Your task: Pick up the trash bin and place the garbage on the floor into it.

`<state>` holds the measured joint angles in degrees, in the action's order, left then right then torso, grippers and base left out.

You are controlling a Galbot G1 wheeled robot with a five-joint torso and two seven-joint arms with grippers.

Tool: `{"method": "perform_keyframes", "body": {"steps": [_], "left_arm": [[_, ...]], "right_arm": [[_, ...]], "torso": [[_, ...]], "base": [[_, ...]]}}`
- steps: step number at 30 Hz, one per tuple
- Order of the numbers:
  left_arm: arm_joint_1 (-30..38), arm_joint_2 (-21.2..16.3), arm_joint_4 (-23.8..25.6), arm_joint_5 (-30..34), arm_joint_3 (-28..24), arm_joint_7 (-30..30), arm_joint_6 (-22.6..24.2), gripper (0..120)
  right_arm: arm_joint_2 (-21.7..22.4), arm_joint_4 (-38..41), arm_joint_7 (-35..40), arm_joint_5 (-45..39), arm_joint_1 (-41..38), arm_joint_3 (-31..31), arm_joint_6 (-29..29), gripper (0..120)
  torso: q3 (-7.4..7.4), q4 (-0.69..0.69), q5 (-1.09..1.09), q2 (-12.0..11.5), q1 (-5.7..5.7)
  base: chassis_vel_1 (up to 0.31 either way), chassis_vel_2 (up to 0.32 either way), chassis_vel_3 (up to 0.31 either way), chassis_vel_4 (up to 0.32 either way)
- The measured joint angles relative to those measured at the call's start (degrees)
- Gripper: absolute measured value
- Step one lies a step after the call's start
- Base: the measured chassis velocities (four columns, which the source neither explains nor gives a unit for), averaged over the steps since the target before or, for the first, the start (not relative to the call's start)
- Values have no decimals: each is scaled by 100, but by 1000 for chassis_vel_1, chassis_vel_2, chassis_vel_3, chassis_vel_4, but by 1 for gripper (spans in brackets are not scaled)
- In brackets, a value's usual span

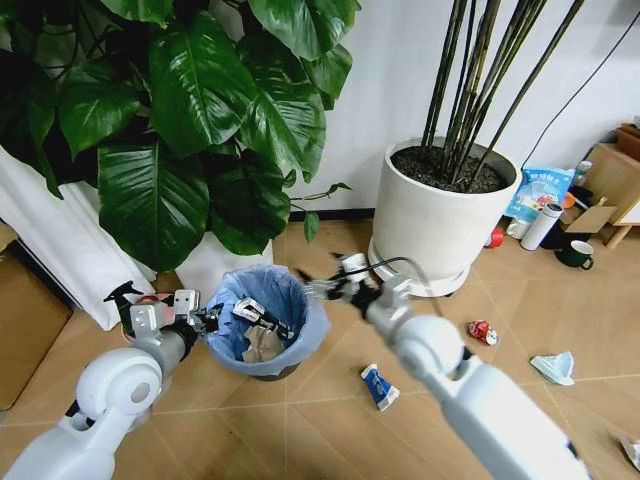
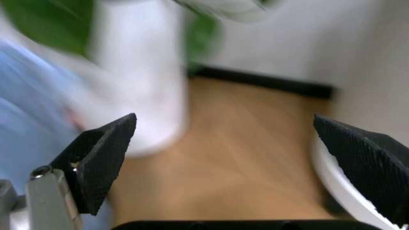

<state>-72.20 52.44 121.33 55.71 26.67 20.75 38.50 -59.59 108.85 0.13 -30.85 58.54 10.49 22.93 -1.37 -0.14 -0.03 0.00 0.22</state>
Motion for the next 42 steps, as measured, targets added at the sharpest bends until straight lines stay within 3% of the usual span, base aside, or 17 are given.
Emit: {"method": "perform_keyframes", "body": {"steps": [7, 12, 19, 42], "left_arm": [[-2, 0, 32, -18, 68, -57, -11, 0], [-18, -5, 70, -71, 57, -104, -26, 0], [-7, -5, 78, -121, -13, -117, -36, 0], [-49, 14, 117, -207, -30, -68, -87, 0]], "right_arm": [[81, -824, -678, 663, 724, 623, -308, 100], [-279, -1676, -1078, 1405, 1231, 819, -730, 100], [-614, -2122, -1466, 1939, 1492, 971, -1166, 100], [-1359, -3402, -1605, 2274, 1052, 518, -1501, 100]], "torso": [[0, -1, 0, 0, 0], [0, 1, 0, 0, 0], [0, 0, -3, 0, 0], [0, 2, -2, 0, 0]], "base": [[0, 0, 0, 0], [0, 0, 0, 0], [0, 0, 0, 0], [0, 0, 0, 0]]}}
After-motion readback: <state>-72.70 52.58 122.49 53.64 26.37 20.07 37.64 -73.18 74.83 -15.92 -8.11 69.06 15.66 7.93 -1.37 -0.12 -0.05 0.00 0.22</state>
